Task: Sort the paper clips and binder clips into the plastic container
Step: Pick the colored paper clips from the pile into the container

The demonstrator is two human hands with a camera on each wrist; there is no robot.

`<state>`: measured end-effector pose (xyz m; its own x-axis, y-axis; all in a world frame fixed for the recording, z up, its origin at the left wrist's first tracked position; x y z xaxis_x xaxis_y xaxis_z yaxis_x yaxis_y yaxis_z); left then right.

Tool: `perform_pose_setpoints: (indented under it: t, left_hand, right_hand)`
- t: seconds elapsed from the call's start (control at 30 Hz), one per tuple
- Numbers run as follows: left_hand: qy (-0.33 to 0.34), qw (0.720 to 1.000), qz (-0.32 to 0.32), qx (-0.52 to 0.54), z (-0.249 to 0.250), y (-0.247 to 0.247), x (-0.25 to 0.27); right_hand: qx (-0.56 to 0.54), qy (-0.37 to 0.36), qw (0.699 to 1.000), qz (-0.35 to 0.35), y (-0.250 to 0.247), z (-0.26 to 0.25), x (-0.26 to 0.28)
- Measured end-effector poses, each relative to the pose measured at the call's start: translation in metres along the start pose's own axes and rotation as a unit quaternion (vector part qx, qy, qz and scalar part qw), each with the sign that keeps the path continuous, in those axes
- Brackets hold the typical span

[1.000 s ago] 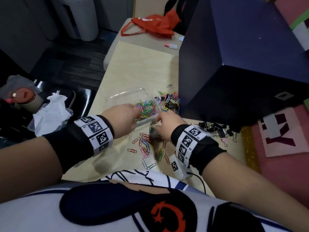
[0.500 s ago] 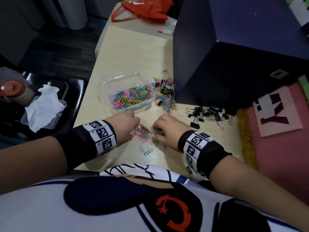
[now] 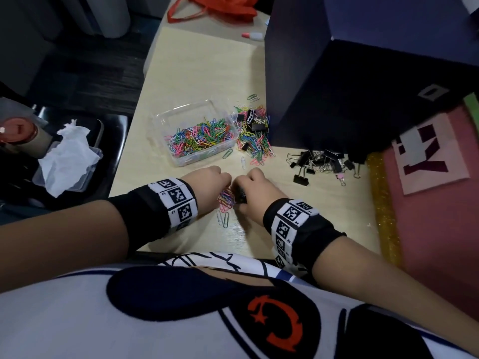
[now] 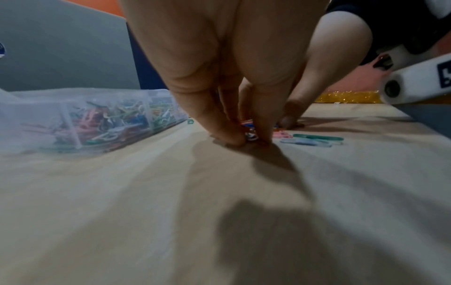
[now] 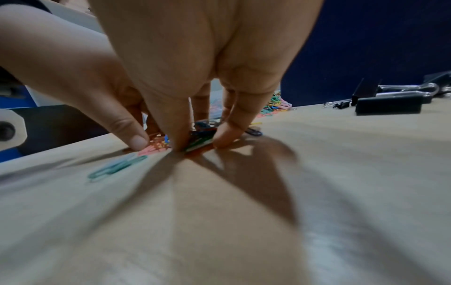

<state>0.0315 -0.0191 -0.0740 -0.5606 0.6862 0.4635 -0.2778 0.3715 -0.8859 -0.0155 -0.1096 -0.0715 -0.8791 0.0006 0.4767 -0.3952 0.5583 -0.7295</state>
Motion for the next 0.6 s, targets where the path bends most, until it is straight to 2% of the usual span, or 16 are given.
perform_pose_setpoints:
  t: [0.1, 0.33, 0.6]
  left_hand:
    - [-0.005, 1.0, 0.017, -0.011, 0.001, -0.004, -0.003]
    - [-0.044, 0.998, 0.039, 0.017, -0.015, -0.005, -0.004]
    - [-0.086, 0.984, 0.132, 0.082, -0.035, -0.032, 0.007]
  right_hand:
    - [0.008, -0.009, 1.0, 0.013, -0.003, 0.002, -0.004]
    - [-0.014, 0.025, 0.997, 0.071, -0.018, 0.018, -0.016]
    - [-0.067, 0.019, 0.988, 0.138, -0.06, -0.002, -0.023]
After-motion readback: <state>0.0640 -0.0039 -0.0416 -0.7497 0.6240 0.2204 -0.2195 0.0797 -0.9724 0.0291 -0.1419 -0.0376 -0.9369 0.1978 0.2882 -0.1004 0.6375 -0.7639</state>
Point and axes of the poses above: each hand's wrist, its own x-axis away from the middle knuckle, its own y-axis out of the palm, z = x × y, the point moved 7 cm from there along -x, towards the middle knuckle, and after that the axes turned 14 degrees about -x, right-handed, at the moved point
